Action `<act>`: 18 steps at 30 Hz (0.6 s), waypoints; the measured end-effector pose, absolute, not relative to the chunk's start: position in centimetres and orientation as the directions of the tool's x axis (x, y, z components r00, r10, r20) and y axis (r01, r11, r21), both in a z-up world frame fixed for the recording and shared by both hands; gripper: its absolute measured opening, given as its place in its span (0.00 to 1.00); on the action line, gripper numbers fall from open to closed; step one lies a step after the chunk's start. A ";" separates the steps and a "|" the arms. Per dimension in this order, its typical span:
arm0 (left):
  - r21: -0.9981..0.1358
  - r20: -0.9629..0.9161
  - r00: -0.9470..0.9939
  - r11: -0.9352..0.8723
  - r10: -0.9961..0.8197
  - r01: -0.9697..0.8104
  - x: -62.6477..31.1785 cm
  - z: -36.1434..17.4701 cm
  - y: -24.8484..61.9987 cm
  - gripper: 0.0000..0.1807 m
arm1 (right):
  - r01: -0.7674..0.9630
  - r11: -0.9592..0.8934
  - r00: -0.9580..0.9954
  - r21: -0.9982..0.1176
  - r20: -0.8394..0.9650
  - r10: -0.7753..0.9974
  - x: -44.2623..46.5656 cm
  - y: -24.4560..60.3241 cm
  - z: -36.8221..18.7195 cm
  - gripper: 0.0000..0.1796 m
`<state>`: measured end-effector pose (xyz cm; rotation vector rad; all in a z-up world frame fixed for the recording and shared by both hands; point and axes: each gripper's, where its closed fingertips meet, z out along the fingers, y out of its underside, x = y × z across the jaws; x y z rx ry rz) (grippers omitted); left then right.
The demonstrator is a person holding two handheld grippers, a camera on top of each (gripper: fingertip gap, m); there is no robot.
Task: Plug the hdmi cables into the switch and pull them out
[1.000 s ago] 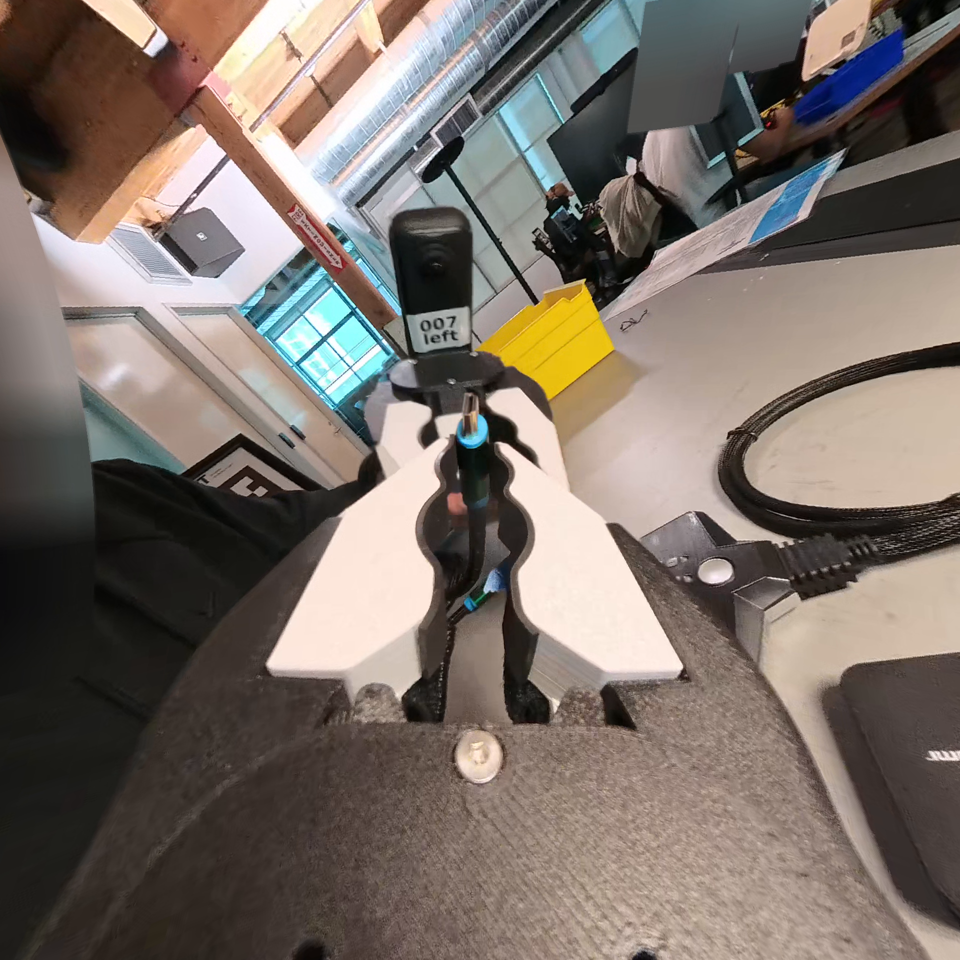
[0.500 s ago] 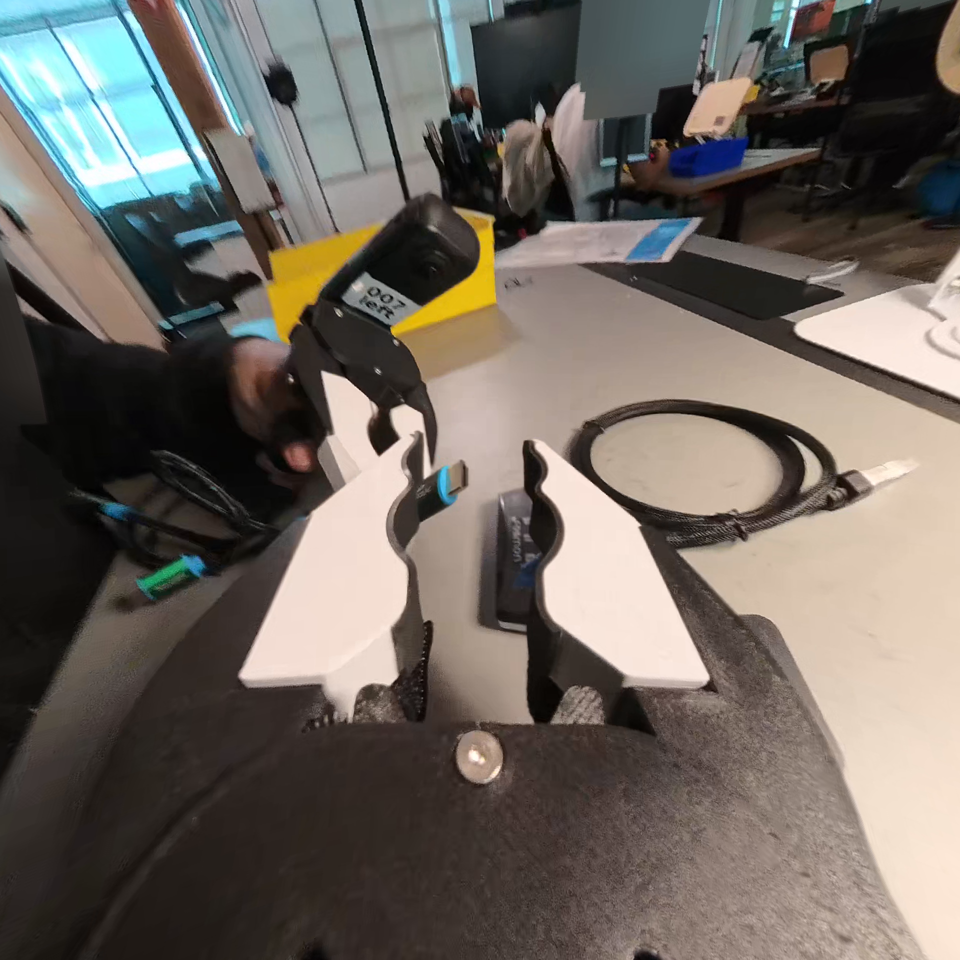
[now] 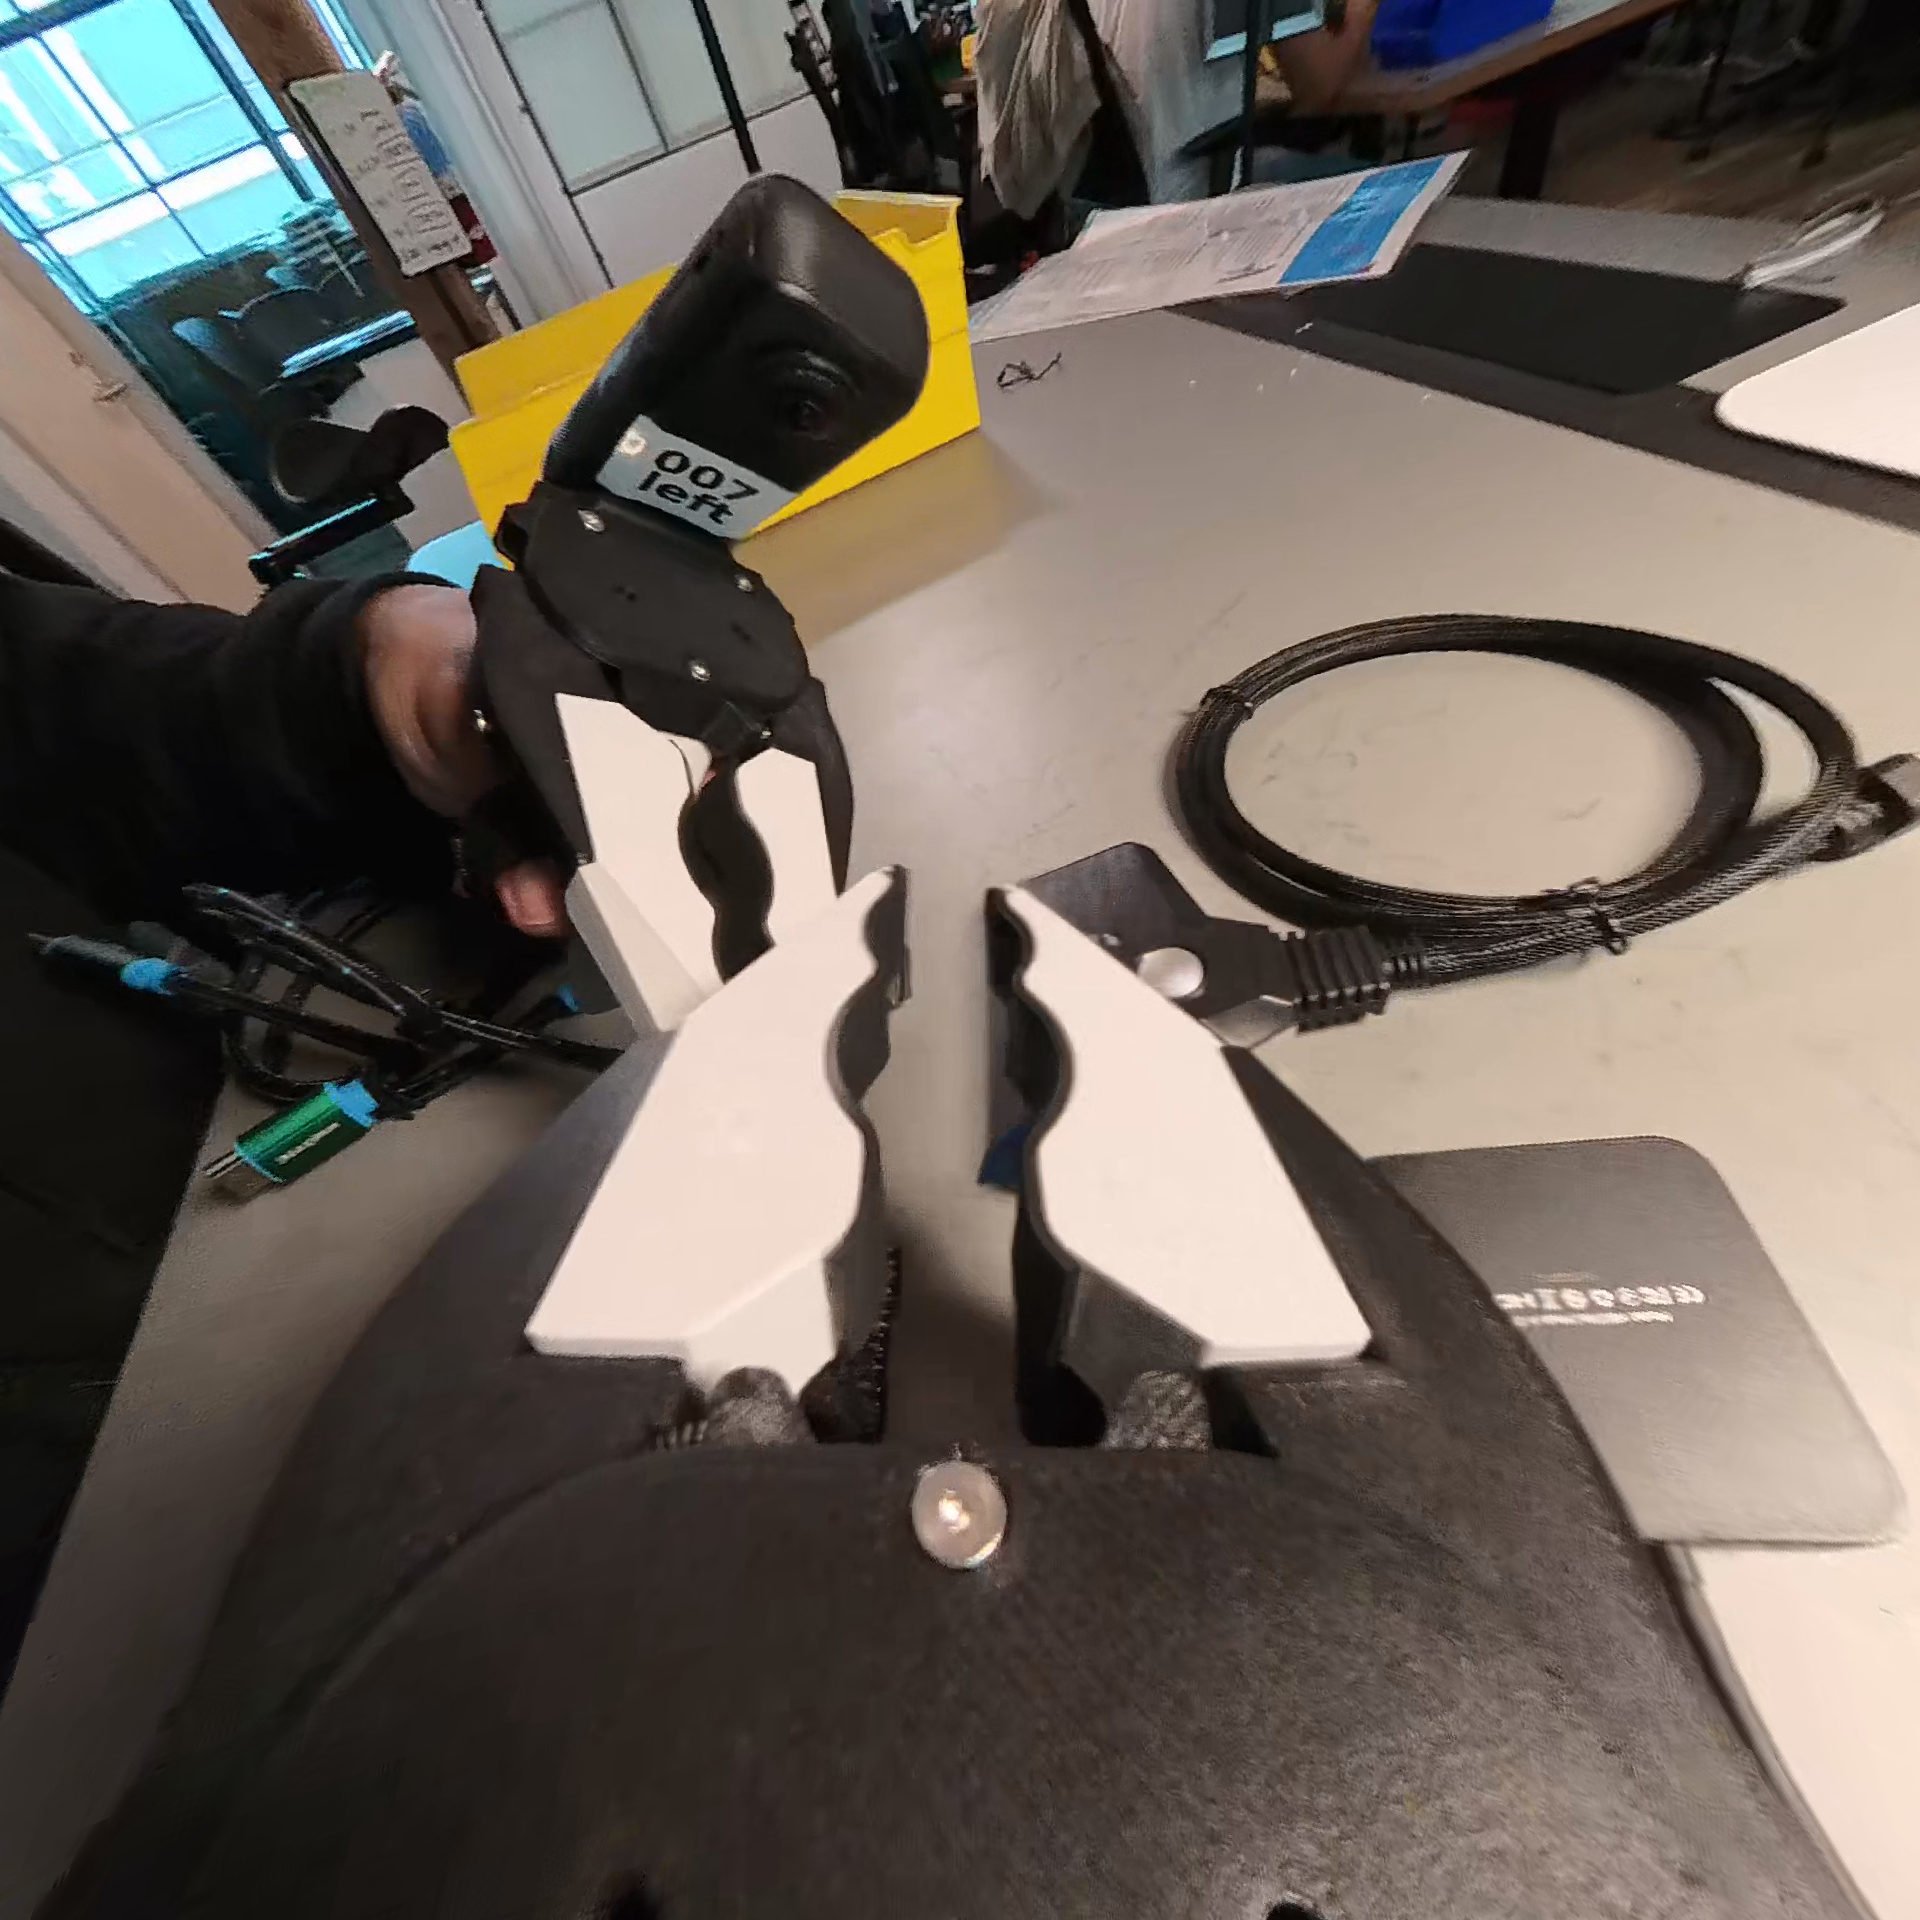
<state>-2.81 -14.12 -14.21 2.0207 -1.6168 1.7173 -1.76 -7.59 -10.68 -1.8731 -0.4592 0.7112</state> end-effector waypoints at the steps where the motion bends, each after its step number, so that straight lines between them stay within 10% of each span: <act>1: -0.549 0.745 -0.164 -0.456 -0.646 -0.701 -2.8 -14.1 -14.4 0.03 | -0.013 -0.400 0.747 -0.917 -0.275 0.606 -1.9 -7.6 -10.7 0.02; 12: -0.569 0.711 -0.134 -0.453 -0.691 -0.686 -2.7 -14.4 -13.8 0.04 | -0.013 -0.427 0.788 -0.904 -0.273 0.553 -1.2 -7.1 -11.1 0.00; 18: -0.542 0.713 -0.086 -0.469 -0.696 -0.697 -2.7 -15.3 -13.4 0.03 | 0.367 -0.254 0.788 -0.895 0.154 0.596 1.4 -7.8 -11.2 0.12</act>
